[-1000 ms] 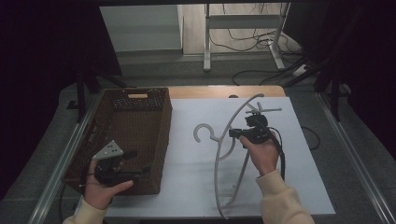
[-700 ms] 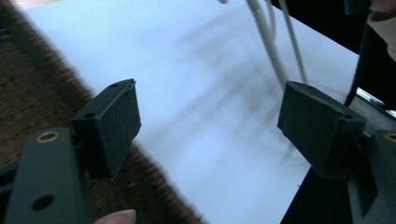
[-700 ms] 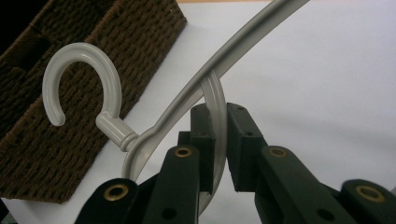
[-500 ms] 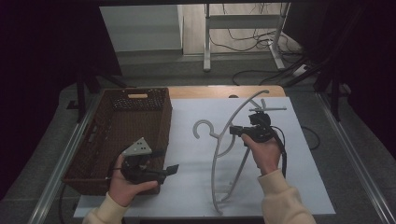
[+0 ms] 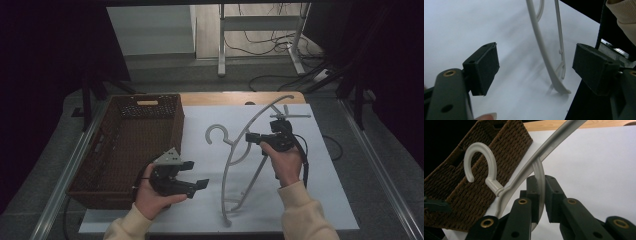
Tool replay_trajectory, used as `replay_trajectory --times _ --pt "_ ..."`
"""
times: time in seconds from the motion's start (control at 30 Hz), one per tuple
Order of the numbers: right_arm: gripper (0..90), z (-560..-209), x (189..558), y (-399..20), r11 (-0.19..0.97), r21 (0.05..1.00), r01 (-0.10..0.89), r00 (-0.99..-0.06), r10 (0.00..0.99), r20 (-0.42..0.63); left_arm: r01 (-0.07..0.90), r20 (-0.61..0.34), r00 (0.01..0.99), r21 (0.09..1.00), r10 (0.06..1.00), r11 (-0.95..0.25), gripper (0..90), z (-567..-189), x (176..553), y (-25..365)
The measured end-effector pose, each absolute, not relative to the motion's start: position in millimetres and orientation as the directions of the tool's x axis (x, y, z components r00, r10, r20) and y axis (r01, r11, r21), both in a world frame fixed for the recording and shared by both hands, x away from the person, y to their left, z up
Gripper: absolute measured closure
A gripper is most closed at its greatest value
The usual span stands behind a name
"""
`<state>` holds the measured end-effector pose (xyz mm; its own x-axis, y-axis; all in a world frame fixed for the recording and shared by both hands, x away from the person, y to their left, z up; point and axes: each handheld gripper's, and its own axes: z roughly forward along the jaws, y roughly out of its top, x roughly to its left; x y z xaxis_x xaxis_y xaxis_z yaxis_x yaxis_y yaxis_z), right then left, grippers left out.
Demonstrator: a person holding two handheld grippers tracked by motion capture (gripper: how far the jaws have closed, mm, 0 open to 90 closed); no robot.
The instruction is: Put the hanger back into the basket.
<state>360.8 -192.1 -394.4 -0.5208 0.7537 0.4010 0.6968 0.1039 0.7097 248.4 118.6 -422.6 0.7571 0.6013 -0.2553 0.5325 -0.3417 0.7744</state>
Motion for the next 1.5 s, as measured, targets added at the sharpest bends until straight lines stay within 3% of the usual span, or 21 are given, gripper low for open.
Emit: replay_trajectory --times 0.4,0.53,0.63,1.0,1.27,1.5 --pt "83.1 -393 361 -196 0.075 0.719 0.691 -0.557 0.689 0.464 0.556 -0.275 0.759 0.746 0.590 -0.366 22.1 -433 270 87" --pt "83.4 -390 360 -195 0.073 0.727 0.682 -0.575 0.667 0.473 0.572 -0.287 0.754 0.730 0.591 -0.375 26.7 -441 280 73" --pt "83.6 -390 360 -194 0.071 0.729 0.681 -0.586 0.649 0.484 0.599 -0.289 0.730 0.706 0.619 -0.377 34.2 -448 289 63" --pt "83.9 -387 359 -194 0.064 0.731 0.680 -0.603 0.615 0.507 0.622 -0.315 0.701 0.708 0.640 -0.334 78.2 -448 295 55" --pt "83.4 -385 358 -197 0.050 0.729 0.683 -0.607 0.593 0.529 0.628 -0.342 0.684 0.725 0.644 -0.282 81.0 -441 293 65" --pt "78.9 -383 356 -197 0.075 0.762 0.644 -0.640 0.599 0.482 0.616 -0.349 0.684 0.747 0.640 -0.250 81.4 -432 291 74"
